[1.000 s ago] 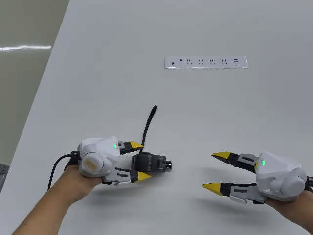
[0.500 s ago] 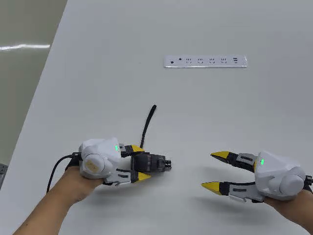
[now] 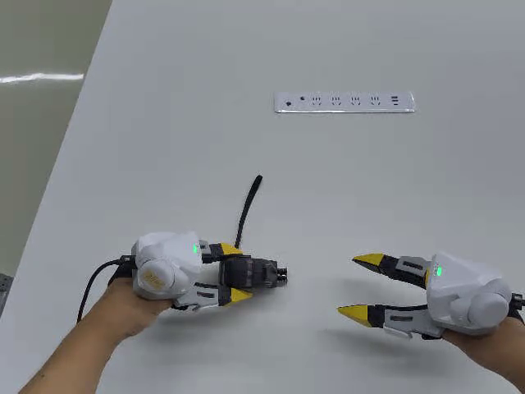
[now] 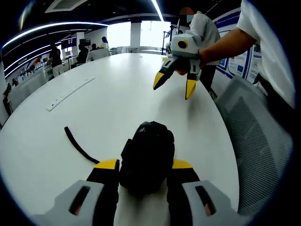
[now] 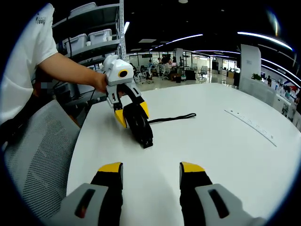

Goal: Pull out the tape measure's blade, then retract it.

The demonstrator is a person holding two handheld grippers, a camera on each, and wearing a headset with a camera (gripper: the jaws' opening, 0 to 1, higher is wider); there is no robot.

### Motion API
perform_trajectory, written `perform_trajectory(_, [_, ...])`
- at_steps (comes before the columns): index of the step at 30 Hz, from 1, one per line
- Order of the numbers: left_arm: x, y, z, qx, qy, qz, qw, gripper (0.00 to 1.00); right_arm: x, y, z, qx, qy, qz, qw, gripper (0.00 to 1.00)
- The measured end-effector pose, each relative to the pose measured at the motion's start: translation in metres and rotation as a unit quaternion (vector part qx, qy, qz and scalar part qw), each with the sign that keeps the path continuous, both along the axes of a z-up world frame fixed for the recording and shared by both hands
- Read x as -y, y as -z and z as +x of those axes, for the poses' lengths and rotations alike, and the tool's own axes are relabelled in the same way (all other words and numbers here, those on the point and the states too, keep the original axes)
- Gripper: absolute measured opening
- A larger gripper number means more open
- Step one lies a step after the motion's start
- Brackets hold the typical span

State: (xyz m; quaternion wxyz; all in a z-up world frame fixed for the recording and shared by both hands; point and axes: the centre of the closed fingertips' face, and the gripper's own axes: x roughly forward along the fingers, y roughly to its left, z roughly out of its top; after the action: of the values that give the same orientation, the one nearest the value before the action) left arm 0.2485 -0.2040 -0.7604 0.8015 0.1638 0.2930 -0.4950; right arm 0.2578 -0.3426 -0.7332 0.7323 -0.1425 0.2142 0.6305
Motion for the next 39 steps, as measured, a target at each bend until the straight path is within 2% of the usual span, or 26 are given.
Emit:
perform_trajectory(4, [0.000, 0.000, 0.000, -0.002, 0.001, -0.001, 1.0000, 0.36, -0.006, -0.002, -0.001, 0.000, -0.012, 0.014, 0.9998, 0.49])
perform_trajectory(13, [0.001, 0.000, 0.003, -0.006, 0.003, -0.001, 1.0000, 0.36, -0.016, 0.001, 0.001, 0.005, -0.036, 0.017, 0.9992, 0.48])
perform_trajectory(21, [0.000, 0.000, 0.005, -0.019, 0.007, -0.002, 0.9998, 0.36, -0.028, 0.000, 0.004, 0.005, -0.049, 0.028, 0.9984, 0.45])
perform_trajectory(35, [0.002, 0.000, 0.005, -0.030, 0.011, 0.001, 0.9995, 0.36, -0.043, 0.010, 0.010, -0.003, -0.068, 0.031, 0.9972, 0.44])
perform_trajectory(39, [0.002, -0.001, 0.006, -0.030, 0.007, -0.004, 0.9995, 0.36, -0.050, 0.012, 0.010, -0.001, -0.076, 0.033, 0.9966, 0.43])
